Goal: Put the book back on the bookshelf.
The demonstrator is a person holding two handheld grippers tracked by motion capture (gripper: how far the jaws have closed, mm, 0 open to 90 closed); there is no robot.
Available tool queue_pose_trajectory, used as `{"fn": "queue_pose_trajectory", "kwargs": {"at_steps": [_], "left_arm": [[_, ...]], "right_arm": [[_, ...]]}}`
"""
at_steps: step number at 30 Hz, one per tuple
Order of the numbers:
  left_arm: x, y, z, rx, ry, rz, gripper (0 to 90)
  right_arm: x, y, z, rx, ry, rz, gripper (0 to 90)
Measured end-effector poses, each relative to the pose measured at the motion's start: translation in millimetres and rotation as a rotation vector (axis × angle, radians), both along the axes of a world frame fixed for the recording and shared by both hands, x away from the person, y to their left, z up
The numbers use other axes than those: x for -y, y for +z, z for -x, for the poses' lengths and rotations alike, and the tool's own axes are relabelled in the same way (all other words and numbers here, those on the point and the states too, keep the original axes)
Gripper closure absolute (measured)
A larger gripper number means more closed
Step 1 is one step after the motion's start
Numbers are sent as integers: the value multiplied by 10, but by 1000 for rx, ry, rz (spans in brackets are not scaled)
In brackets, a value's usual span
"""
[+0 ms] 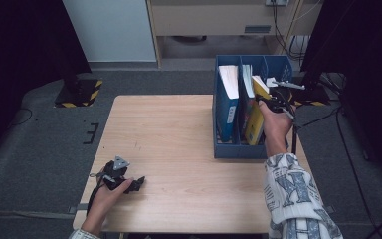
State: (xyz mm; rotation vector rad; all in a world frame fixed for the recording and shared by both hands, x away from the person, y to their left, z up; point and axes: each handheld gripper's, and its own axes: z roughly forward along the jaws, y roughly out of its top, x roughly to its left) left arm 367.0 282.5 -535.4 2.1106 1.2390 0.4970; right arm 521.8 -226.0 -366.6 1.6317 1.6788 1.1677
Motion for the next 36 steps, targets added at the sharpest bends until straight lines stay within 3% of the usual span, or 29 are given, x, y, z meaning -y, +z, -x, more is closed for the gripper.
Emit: {"fn": "queue_pose_trajectory", "kwargs": {"at_steps": [23,32,36], "left_arm": [[1,0,-1,0,0,0,0],[1,0,-1,0,-1,0,0],[2,0,-1,0,0,0,0]], "right_arm": [[-32,-20,-5,3,2,28,747],[-75,-7,19,-5,12,76,736],[-68,-26,32,-8,13,62,736]]}}
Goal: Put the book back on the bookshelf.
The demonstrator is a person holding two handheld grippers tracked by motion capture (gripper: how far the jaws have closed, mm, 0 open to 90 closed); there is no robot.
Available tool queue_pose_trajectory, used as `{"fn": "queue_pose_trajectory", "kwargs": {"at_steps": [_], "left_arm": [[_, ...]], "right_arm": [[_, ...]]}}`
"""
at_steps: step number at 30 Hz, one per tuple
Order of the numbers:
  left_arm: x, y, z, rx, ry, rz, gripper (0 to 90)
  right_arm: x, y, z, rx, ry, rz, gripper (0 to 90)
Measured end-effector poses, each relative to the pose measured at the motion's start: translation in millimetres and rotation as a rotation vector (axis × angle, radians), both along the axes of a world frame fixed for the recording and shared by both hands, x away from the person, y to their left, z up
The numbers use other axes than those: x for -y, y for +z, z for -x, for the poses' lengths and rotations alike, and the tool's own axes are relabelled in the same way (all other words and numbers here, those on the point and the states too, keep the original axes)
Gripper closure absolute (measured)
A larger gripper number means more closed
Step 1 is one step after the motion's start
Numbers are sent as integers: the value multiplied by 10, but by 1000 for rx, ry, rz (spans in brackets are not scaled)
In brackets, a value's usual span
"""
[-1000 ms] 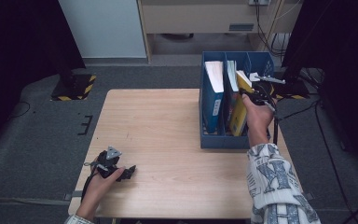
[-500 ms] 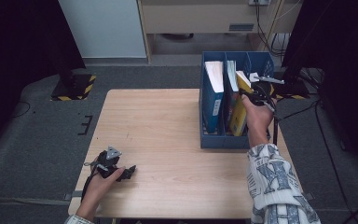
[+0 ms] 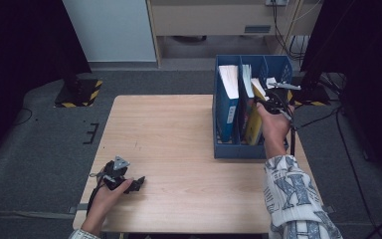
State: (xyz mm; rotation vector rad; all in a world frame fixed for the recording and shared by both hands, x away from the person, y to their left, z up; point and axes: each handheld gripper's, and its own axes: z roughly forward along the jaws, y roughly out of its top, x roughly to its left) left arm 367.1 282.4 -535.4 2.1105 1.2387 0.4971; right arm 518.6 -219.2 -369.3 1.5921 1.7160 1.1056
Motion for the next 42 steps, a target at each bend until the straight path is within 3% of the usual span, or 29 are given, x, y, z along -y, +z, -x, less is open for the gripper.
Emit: {"fn": "queue_pose_trajectory", "kwargs": {"at_steps": [11,23,33,42], "left_arm": [[1,1,-1,-1,0,0,0],[2,1,0,0,1,-1,0],[3,1,1,0,0,-1,0],[6,0,2,1,3,2,0]], "right_arm": [[9,7,92,-32,9,-3,728],[-34,-18,208,-32,25,-22,699],[15,117,275,-8,24,-69,696],[-12,171,268,-24,13,-47,740]]}}
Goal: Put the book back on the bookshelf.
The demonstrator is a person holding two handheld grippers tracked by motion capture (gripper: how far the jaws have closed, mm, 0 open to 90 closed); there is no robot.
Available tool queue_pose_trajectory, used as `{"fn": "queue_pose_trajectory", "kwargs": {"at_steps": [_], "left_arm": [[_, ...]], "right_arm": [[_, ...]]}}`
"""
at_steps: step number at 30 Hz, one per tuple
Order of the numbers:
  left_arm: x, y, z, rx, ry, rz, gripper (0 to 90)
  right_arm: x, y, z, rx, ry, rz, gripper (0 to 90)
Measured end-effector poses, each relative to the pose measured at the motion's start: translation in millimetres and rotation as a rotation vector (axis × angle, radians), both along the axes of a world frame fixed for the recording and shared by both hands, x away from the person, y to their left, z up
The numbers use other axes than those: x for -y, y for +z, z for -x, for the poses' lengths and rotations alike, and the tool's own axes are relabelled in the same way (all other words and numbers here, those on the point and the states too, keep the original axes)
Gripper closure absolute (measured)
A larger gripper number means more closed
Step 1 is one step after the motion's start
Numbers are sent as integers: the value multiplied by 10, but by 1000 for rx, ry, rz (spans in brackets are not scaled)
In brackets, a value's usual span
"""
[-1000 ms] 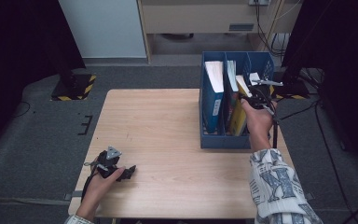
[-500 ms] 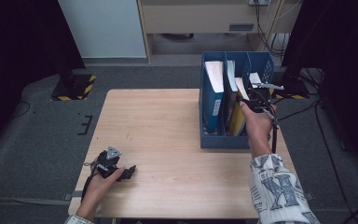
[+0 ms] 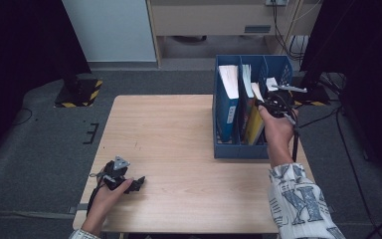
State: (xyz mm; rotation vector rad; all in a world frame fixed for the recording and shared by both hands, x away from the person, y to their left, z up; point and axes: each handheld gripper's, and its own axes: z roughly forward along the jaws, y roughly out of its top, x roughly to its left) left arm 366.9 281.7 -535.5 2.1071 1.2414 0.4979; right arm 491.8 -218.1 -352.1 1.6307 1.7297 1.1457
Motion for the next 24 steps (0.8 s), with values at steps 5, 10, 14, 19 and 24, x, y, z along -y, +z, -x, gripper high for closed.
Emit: {"fn": "queue_pose_trajectory", "kwargs": {"at_steps": [5,10,14,19,24], "left_arm": [[0,-1,1,0,1,1,0],[0,-1,0,0,1,1,0],[-1,0,-1,1,-2,0,0],[-1,0,-1,1,-2,0,0],[-2,-1,-1,1,-3,0,0]], "right_arm": [[-16,10,-14,1,-10,-12,749],[-17,24,-48,14,-2,9,754],[5,39,-87,16,-11,6,754],[12,62,-140,23,-14,10,755],[10,95,-225,43,-23,21,756]]}}
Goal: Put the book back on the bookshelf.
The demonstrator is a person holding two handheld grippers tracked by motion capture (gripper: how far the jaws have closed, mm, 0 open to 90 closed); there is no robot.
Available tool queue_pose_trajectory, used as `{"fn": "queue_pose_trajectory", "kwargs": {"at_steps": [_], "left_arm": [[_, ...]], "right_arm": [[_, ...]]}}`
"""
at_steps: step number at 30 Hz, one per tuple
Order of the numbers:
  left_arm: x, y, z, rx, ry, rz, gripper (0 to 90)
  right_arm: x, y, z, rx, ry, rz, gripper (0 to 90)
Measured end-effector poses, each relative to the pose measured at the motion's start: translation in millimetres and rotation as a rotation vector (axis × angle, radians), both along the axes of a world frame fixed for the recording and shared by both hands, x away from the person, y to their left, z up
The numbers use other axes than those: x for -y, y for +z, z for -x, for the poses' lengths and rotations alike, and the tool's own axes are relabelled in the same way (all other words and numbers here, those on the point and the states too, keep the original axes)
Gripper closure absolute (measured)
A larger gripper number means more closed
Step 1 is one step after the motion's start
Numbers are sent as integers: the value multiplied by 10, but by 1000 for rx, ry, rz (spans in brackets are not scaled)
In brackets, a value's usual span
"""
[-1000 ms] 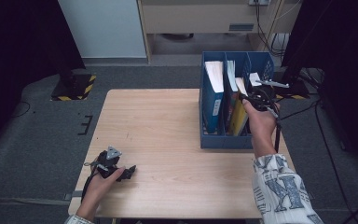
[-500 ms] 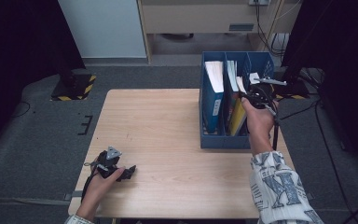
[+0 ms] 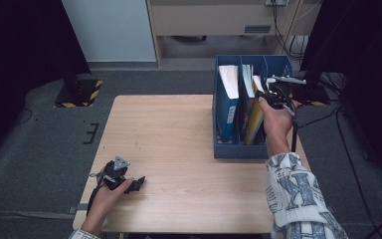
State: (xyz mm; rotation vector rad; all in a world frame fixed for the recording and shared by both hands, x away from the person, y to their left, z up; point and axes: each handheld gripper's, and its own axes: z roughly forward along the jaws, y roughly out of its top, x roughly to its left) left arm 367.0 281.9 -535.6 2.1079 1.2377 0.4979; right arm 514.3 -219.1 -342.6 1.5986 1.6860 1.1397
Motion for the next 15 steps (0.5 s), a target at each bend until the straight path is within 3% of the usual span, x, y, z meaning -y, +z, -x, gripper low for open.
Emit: {"fn": "queue_pose_trajectory", "kwargs": {"at_steps": [15], "left_arm": [[3,-3,-2,2,1,6,0]], "right_arm": [[-6,-36,-201,-8,-15,-29,755]]}}
